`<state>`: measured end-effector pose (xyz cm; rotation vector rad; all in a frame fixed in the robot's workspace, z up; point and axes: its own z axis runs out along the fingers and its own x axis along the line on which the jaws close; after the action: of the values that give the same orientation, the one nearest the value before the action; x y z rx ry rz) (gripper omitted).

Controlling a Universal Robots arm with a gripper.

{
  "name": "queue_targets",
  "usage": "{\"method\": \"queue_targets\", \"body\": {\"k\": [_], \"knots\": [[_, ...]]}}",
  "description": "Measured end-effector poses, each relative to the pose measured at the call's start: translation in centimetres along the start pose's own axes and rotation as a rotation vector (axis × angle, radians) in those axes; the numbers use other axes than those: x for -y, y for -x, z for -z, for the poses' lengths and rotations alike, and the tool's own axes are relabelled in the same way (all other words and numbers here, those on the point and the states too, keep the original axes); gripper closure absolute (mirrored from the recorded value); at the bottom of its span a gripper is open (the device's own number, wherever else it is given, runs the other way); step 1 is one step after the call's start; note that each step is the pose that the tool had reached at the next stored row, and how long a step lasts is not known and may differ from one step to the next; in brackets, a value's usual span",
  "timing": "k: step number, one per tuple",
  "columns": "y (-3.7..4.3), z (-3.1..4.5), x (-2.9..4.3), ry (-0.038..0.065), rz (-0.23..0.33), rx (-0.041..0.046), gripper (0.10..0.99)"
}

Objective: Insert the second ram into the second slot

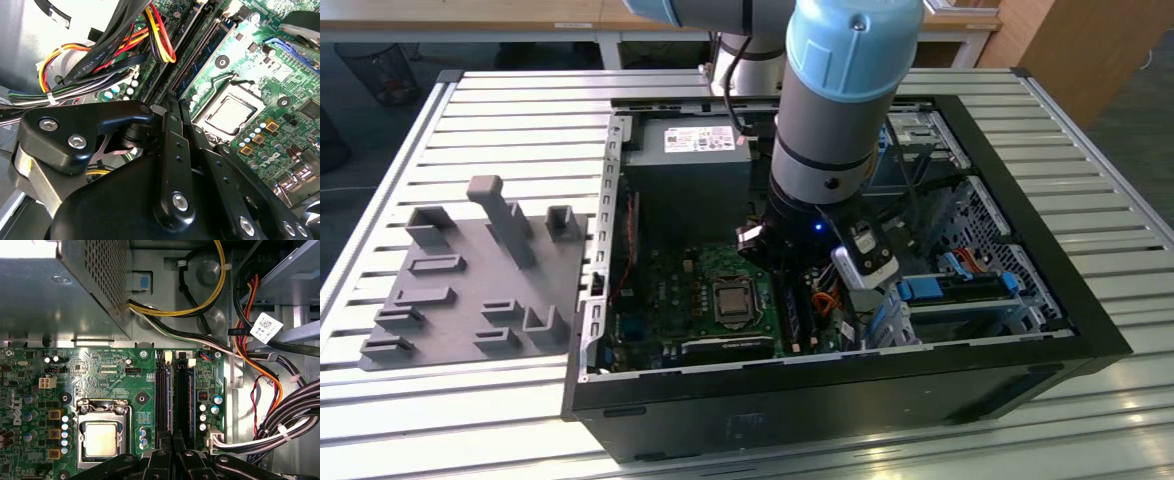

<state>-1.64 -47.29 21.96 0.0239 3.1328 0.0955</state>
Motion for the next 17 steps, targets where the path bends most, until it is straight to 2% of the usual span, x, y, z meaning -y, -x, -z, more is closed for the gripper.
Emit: {"method": "queue_targets", "body": {"k": [7, 17], "knots": [[0.0, -0.23, 0.01, 0.001, 0.0, -0.0001, 0.953], [0.0, -0.1, -0.1, 0.002, 0.0, -0.0001, 0.953]]}}
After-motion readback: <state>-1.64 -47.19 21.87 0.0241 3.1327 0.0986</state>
